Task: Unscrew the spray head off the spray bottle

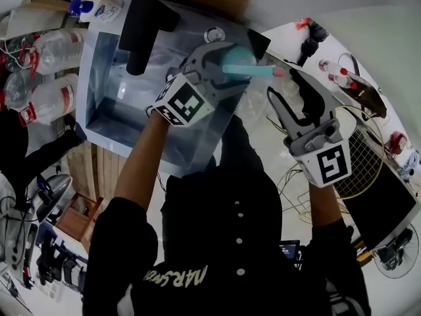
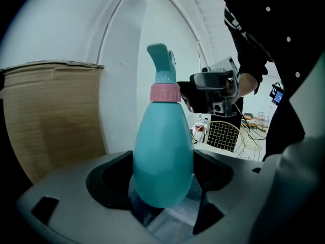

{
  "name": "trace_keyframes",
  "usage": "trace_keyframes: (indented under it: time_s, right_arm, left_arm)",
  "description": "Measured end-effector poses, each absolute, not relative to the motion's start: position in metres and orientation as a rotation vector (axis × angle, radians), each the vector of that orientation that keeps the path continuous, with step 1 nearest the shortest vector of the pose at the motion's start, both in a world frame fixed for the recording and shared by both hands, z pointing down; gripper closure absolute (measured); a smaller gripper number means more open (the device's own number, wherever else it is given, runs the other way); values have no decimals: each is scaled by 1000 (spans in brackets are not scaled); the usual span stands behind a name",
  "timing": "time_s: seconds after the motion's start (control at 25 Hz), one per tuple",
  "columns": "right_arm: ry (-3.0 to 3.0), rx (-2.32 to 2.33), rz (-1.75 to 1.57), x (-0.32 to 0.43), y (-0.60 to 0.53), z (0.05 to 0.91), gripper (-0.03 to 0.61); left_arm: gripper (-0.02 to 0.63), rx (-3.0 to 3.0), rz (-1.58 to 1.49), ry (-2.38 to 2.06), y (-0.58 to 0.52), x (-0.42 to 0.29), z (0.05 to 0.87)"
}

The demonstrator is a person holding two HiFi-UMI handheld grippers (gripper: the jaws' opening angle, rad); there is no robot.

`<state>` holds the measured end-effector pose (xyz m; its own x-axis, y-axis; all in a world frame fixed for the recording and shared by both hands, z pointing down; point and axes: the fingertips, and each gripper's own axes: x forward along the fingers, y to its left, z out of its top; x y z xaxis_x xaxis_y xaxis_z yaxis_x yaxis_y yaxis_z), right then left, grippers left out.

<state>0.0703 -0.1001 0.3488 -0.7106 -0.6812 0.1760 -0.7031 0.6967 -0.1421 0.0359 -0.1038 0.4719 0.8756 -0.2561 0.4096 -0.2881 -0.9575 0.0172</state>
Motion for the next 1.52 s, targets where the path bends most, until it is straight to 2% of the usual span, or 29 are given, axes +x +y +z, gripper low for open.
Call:
trace_keyframes:
  time_s: [0.28,0.48,1.0,1.4,1.52]
  right_arm:
    - [-2705,1321,303,25,-86,352,357]
    - [-2589,1423,266,15,-94,360,330]
    - [-2553,1369,218,-4,-111,368,305]
    - [-2521,1286,80,-14,-127,380,327]
    - [-2511,1299,36,-14,-134,379,389]
  left_arm:
    - [230,2960,629,-458,-104,36,471]
    - [230,2958,629,-465,-104,35,472]
    - [230,2952,655,-469,-105,37,473]
    - [230,2946,676,-495,-106,36,473]
    - [230,2934,676,-513,-108,35,473]
